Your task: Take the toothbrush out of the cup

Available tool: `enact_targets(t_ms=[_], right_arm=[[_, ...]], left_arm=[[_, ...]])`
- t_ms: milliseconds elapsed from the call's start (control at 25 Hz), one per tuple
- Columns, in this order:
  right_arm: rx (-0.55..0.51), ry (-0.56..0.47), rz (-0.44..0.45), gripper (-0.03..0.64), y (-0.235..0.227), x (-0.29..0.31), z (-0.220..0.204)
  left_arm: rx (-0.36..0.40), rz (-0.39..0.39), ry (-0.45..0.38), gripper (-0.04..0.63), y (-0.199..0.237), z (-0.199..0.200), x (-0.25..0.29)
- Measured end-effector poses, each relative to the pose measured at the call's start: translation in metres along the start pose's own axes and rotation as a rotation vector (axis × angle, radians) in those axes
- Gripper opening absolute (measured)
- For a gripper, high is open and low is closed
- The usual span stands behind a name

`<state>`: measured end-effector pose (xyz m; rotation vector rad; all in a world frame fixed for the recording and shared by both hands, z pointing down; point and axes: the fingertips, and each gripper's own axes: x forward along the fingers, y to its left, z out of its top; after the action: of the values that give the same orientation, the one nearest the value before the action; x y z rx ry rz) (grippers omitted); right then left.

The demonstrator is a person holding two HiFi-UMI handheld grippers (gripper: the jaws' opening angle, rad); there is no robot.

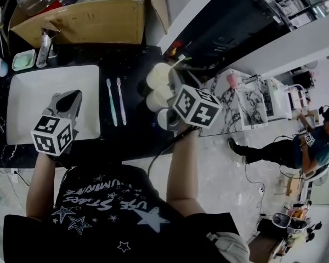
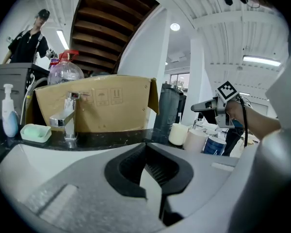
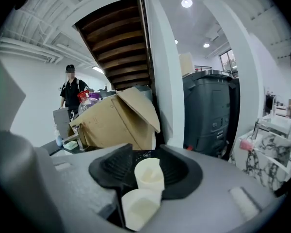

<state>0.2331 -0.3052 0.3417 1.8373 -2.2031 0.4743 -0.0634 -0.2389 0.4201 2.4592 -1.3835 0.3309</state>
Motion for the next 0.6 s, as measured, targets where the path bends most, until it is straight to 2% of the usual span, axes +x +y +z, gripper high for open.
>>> enact_targets(t_ms=[280,600], right_arm=[[0.012,0.069,0.058,0.178,-0.045,0.024,-0.010],[0.043,0.152,0.180,0.160,-0.058,0.067,-0.027]], left_arm=[[-0.004,0.047,-0.001,0.009,-0.018,0.001,0.015],[-0.014,0.092,0.006,0.009,-0.031,0.004,0.036]])
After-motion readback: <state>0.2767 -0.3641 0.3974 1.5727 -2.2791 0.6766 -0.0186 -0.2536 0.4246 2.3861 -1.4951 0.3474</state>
